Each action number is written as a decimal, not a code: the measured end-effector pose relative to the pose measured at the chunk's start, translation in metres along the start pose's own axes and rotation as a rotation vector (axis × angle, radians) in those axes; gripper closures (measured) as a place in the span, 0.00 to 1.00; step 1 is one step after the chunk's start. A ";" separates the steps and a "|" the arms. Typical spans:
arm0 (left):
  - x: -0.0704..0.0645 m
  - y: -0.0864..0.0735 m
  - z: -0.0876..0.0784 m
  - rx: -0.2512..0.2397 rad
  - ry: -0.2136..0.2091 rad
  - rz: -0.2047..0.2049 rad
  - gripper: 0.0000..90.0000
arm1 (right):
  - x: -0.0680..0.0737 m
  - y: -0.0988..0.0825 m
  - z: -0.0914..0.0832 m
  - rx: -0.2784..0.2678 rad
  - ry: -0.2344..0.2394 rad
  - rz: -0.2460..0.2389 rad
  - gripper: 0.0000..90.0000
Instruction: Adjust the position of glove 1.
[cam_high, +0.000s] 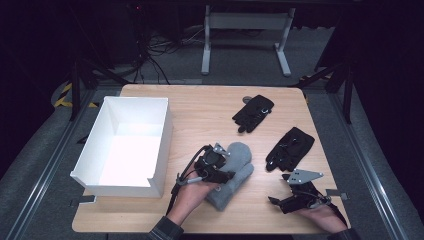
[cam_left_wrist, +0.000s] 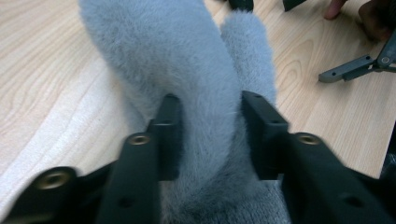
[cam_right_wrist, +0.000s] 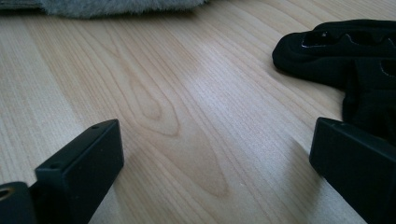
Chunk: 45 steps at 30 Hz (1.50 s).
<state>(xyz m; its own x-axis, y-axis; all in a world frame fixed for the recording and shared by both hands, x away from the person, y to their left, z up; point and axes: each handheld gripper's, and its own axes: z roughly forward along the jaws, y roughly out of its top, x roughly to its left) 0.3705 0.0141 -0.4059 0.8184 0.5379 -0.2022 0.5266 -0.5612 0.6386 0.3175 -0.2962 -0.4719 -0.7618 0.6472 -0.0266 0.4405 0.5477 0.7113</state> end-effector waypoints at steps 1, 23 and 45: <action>0.000 0.000 -0.001 -0.005 0.005 0.005 0.57 | 0.000 0.000 0.000 0.000 0.000 0.000 0.04; 0.036 0.012 0.012 -0.027 0.040 0.018 0.14 | 0.000 0.000 0.000 0.000 0.000 0.000 0.04; 0.037 0.002 0.050 0.061 -0.066 -0.001 0.25 | 0.000 0.000 0.000 0.000 0.000 0.000 0.04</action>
<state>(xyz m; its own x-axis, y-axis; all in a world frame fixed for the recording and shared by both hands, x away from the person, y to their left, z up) 0.4135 0.0012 -0.4493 0.8301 0.4970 -0.2530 0.5391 -0.5991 0.5919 0.3174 -0.2963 -0.4720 -0.7621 0.6469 -0.0269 0.4402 0.5481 0.7112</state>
